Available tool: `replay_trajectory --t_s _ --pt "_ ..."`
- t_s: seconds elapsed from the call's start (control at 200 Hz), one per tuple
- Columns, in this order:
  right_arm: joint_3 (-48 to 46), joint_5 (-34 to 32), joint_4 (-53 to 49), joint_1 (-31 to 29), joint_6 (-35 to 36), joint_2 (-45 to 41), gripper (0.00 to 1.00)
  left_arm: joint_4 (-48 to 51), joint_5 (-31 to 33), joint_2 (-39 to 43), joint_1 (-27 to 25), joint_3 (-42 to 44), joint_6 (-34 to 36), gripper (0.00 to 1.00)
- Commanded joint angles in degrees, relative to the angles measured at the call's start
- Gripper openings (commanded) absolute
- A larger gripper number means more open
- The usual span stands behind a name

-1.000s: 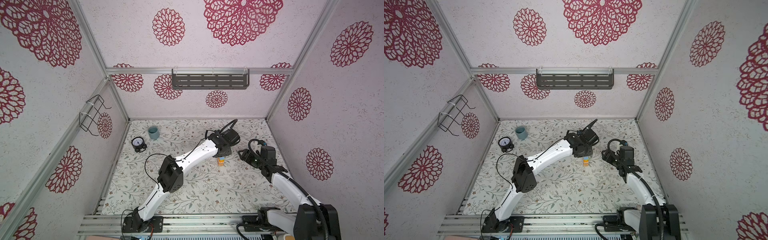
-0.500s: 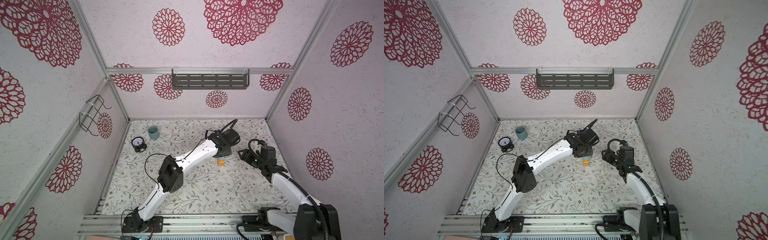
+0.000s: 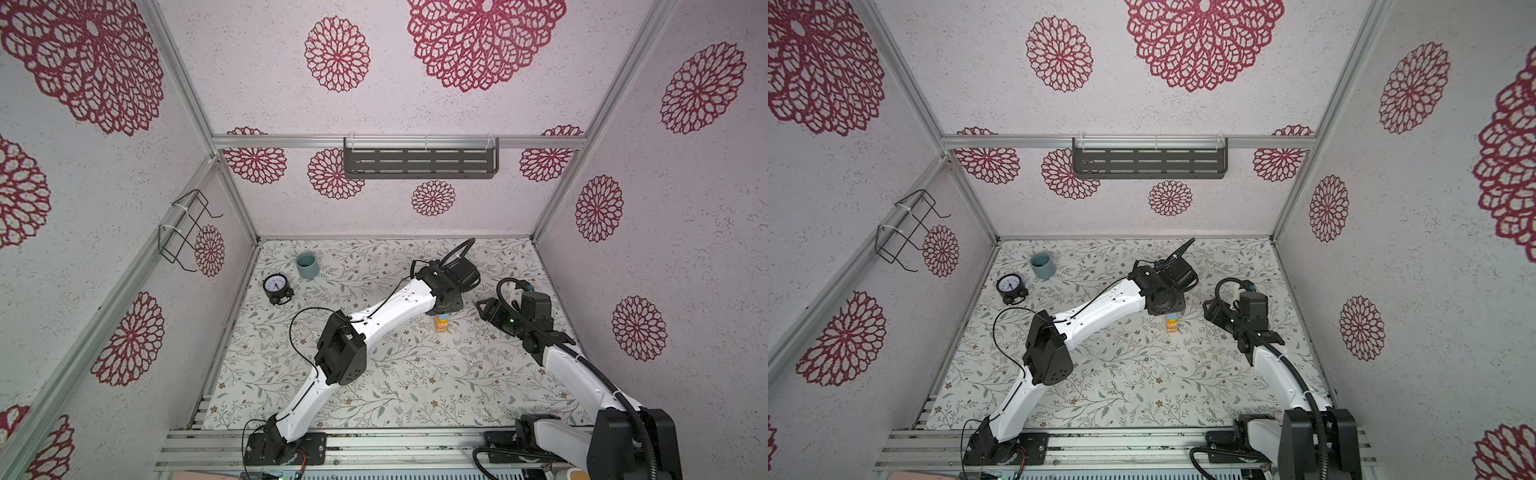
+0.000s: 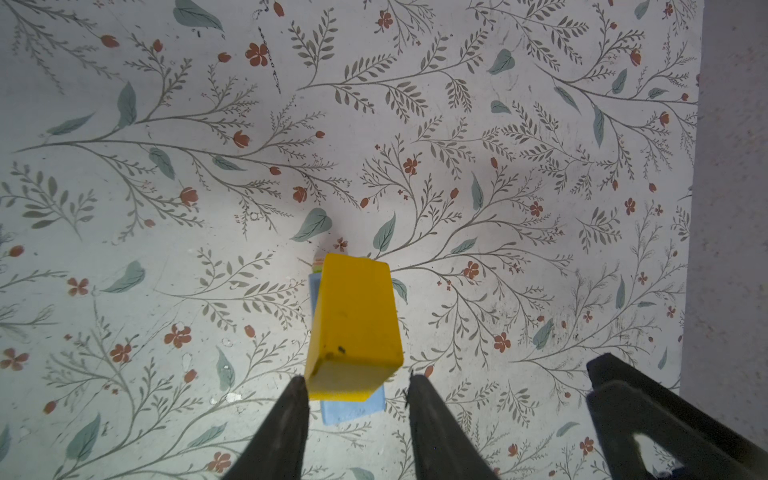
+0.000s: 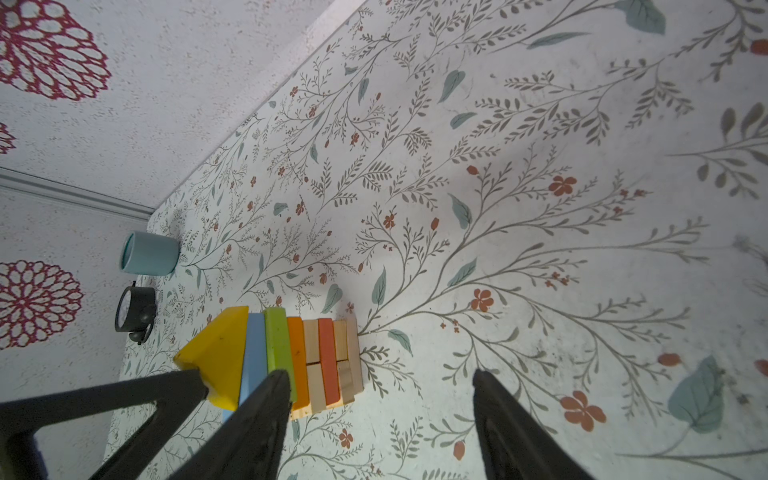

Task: Build the wood block tower
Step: 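Raise the left gripper away from the stack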

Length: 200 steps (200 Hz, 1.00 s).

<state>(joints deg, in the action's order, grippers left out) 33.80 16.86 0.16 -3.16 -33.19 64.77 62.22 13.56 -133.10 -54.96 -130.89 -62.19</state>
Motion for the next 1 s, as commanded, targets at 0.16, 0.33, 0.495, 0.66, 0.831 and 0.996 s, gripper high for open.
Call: replay_trajectory --t_s 0.16,0.33,0.495,0.66,0.831,0.996 --pt "-0.61 1.54 1.81 0.26 -0.54 -1.02 0.73 -0.31 2.27 1.37 0.25 -1.64 1.60 0.69" --pt "-0.46 1.45 2.39 0.35 0.70 -2.69 0.74 -1.82 4.78 5.99 0.27 -0.92 6.04 0.97" --pt "1.41 -1.36 0.52 0.52 2.36 -6.01 0.78 -0.77 9.56 12.52 1.32 -1.24 10.86 0.97" --pt "1.81 -2.43 0.81 2.17 1.71 -7.98 0.86 -2.61 13.31 25.63 5.82 8.16 14.29 0.97" --pt "1.62 -6.79 2.71 4.05 1.38 -6.96 0.99 -8.42 11.51 42.76 17.84 27.05 16.49 0.97" --pt "-1.13 -16.43 9.19 4.43 4.74 -6.11 0.99 -19.82 12.28 60.16 31.23 46.42 22.35 0.97"
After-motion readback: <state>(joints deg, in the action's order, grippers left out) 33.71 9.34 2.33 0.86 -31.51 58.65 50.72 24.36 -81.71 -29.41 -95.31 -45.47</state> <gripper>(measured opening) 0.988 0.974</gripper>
